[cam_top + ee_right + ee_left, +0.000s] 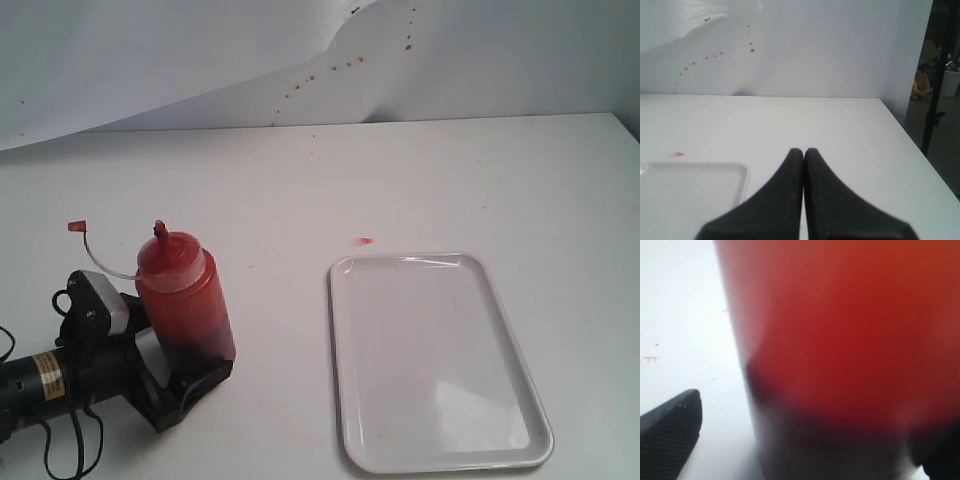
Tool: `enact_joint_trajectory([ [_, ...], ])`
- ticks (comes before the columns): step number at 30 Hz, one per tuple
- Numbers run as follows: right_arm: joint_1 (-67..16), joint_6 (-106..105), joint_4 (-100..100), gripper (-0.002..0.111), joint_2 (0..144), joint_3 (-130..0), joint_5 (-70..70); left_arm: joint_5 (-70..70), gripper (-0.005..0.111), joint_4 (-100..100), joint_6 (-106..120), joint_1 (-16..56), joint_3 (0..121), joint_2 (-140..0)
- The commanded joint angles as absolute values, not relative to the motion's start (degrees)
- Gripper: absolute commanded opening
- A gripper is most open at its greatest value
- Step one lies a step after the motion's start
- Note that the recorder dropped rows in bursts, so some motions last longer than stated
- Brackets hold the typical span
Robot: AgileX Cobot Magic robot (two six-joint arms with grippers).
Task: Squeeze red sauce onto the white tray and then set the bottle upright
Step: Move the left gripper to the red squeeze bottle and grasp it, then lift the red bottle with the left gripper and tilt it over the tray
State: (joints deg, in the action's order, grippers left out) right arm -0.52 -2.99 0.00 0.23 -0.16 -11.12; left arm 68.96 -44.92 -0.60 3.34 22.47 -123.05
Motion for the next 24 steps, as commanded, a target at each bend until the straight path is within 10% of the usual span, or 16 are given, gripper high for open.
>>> enact_joint_trajectory([
  [1,-0.6,-2.72,-0.47,0.0,0.0,0.0,-11.27,69.96,0.104,-45.33,-2.37,3.59,24.26,-123.39],
  [24,-0.6,-2.72,-0.47,0.0,0.0,0.0,-11.27,69.96,0.104,-47.03,-8.7,3.59,31.01,-127.58],
])
